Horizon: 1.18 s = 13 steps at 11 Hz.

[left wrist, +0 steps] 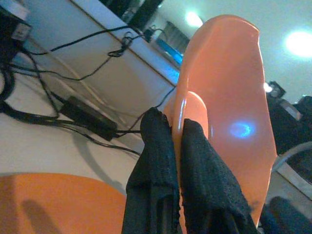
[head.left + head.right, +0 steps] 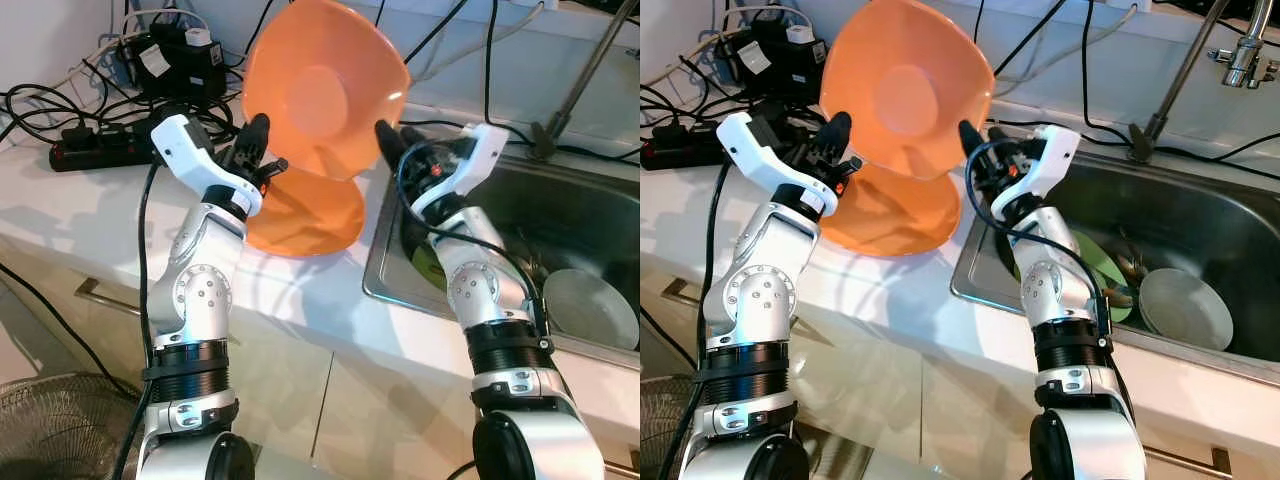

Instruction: Kitchen organization

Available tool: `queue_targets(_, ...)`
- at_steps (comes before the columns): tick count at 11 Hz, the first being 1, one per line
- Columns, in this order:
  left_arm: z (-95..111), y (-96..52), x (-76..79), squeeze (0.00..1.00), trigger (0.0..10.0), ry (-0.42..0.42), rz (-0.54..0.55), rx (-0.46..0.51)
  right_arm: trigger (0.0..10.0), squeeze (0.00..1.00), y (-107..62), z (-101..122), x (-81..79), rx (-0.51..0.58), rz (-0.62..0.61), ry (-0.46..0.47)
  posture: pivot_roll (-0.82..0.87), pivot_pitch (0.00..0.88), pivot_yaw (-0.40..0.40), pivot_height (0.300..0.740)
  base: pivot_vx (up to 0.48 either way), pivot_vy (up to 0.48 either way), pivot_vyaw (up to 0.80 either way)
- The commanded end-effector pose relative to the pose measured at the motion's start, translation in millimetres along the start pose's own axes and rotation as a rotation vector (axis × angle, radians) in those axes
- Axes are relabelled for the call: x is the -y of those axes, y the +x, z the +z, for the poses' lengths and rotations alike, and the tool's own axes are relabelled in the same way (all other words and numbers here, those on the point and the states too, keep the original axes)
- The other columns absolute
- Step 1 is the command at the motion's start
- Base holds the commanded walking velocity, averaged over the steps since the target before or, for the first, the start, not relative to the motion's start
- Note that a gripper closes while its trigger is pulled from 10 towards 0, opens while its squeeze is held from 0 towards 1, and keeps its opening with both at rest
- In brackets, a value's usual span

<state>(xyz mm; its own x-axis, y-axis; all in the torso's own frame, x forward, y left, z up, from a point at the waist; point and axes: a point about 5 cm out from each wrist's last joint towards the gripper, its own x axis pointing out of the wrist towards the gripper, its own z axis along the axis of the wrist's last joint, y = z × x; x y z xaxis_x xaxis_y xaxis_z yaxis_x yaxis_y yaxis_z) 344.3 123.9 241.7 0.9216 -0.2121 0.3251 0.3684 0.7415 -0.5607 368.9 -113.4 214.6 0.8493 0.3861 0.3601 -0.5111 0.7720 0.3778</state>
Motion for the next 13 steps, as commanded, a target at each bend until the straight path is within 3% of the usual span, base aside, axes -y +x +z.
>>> queue_targets(1, 4.3, 4.7, 16.5, 0.00, 10.0, -0.006, -0.086, 0.028, 10.0, 0.00, -0.8, 3.7, -1.2, 0.010, 0.005, 0.004, 0.22, 0.000, -0.051, 0.740, 0.000, 0.000, 0.00)
queue_targets(5, -3.7, 3.9, 20.1, 0.00, 10.0, -0.002, -0.131, -0.012, 10.0, 0.00, 0.3, 1.6, -2.3, 0.007, -0.013, 0.035, 0.22, 0.000, -0.050, 0.740, 0.000, 0.000, 0.00)
queue_targets(6, -4.8, 3.3, 19.9, 0.00, 10.0, 0.000, -0.135, -0.016, 0.0, 0.00, 0.6, 2.2, -1.5, 0.017, -0.024, 0.064, 0.22, 0.000, -0.051, 0.740, 0.000, 0.000, 0.00)
queue_targets(9, -7.0, 1.5, 19.9, 0.00, 10.0, 0.010, -0.145, -0.026, 0.0, 0.00, 0.9, 6.4, 3.0, 0.049, -0.055, 0.154, 0.22, 0.000, -0.051, 0.740, 0.000, 0.000, 0.00)
queue_targets(10, -7.2, 0.7, 19.4, 0.00, 10.0, 0.021, -0.152, -0.033, 0.0, 0.00, 0.8, 8.9, 4.1, 0.072, -0.060, 0.225, 0.22, 0.000, -0.050, 0.740, 0.000, 0.000, 0.00)
queue_targets(13, -6.4, 0.4, 18.4, 0.00, 10.0, 0.031, -0.147, -0.033, 0.0, 0.00, -0.1, 11.5, 5.9, 0.082, -0.061, 0.282, 0.22, 0.000, -0.049, 0.740, 0.000, 0.000, 0.00)
